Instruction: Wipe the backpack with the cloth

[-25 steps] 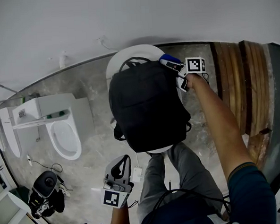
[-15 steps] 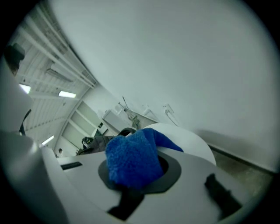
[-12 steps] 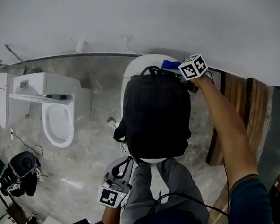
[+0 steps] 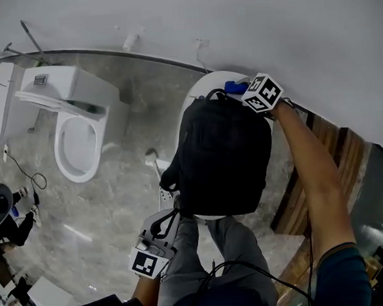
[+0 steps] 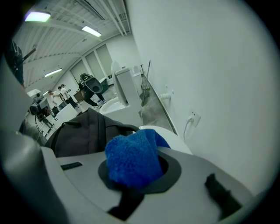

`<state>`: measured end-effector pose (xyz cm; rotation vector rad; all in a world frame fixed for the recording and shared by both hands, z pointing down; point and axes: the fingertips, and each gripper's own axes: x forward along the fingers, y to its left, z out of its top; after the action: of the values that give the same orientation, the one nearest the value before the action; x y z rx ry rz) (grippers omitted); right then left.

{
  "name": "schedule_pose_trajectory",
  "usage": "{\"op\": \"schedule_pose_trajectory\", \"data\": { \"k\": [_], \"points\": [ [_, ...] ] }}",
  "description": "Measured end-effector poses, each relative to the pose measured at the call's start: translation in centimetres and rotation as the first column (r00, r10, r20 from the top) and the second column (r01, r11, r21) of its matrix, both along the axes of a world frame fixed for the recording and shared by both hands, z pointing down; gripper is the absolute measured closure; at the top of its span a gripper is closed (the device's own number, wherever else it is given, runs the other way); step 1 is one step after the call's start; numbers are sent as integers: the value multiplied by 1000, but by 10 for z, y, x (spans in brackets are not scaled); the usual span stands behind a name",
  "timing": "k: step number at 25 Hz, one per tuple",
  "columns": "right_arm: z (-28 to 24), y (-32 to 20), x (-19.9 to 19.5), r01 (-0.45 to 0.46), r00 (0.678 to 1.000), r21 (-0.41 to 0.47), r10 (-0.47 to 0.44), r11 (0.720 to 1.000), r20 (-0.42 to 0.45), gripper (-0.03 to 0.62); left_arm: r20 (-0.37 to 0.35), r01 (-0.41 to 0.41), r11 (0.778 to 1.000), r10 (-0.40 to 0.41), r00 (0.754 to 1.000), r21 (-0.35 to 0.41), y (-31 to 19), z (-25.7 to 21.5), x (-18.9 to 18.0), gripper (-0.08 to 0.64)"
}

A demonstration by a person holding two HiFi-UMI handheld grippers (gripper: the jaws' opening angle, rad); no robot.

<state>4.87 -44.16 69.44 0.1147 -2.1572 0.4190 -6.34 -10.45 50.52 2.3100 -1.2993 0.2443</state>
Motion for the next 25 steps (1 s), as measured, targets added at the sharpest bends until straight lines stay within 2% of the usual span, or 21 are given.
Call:
{"op": "schedule_pose_trajectory", "data": {
  "k": [3, 5, 8, 10, 14, 19, 20, 23, 24, 25],
  "points": [
    [-24, -12, -19, -80, 990, 8, 79, 997, 116, 572, -7, 17, 1000, -17, 1000, 4, 1, 0, -9, 557],
    [-35, -7, -42, -73, 984, -3, 72, 997, 161, 572, -9, 21, 1000, -21, 1000, 5, 2, 0, -12, 557],
    [-12, 15, -70, 38, 996, 18, -39, 999, 77, 572, -9, 27, 1000, -27, 1000, 6, 2, 1, -15, 557],
    [-2, 24, -79, 78, 996, 44, -79, 996, 31, 572, -14, 36, 999, -36, 999, 8, 1, 0, -18, 557],
    [-16, 47, -101, 228, 974, 87, -228, 970, -9, 572, -22, 46, 999, -46, 999, 9, 2, 0, -24, 557],
    [2, 64, -121, 391, 910, 24, -382, 920, -159, 572, -36, 63, 998, -63, 997, 9, 2, 2, -27, 557],
    [3, 67, -123, 435, 883, 13, -424, 900, -200, 572, -39, 67, 998, -67, 997, 11, 2, 1, -27, 557],
    [-1, 80, -135, 577, 774, -15, -553, 816, -308, 572, -46, 81, 997, -80, 996, 11, 4, 0, -33, 557],
    [-3, 85, -141, 595, 757, -38, -576, 803, -308, 572, -49, 87, 996, -87, 995, 11, 4, 0, -36, 557],
    [-7, 94, -148, 592, 760, -80, -588, 802, -278, 572, -52, 95, 995, -94, 994, 9, 5, 0, -40, 557]
  ]
}}
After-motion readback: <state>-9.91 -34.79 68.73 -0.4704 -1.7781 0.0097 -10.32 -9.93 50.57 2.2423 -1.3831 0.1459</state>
